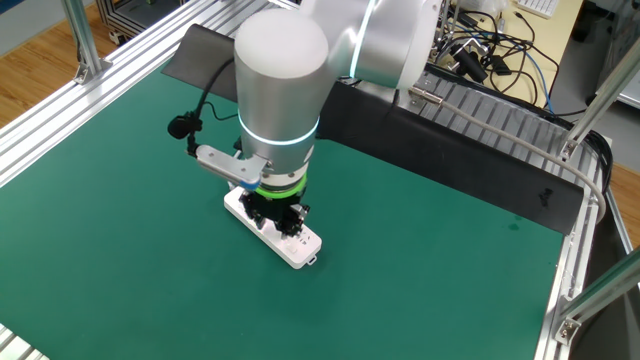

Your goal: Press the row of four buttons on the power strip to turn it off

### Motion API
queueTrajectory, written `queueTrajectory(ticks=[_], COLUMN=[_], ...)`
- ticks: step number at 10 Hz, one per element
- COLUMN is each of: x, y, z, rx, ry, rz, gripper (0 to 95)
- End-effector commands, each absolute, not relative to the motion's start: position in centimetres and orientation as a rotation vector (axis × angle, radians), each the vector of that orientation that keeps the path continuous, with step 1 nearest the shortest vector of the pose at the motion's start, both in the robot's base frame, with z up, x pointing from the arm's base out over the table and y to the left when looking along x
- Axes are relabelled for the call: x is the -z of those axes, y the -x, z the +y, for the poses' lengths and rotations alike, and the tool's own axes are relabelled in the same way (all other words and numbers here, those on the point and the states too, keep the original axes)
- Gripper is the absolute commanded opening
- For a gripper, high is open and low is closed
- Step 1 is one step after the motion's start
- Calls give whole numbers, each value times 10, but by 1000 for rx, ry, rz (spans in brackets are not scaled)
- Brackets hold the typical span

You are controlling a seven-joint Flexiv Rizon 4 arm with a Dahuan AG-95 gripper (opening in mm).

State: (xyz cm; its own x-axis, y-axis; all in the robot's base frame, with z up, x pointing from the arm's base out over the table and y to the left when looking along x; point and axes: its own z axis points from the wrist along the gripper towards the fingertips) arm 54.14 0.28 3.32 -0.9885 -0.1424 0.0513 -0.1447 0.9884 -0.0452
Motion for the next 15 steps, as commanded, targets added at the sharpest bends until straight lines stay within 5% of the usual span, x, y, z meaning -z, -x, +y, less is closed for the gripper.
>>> queueTrajectory(ticks=[1,15], x=[-37,-43], y=[-543,-556], z=[-1,-7], rx=[-74,-25], ry=[-247,-324], rz=[-3090,-3201], gripper=[380,380])
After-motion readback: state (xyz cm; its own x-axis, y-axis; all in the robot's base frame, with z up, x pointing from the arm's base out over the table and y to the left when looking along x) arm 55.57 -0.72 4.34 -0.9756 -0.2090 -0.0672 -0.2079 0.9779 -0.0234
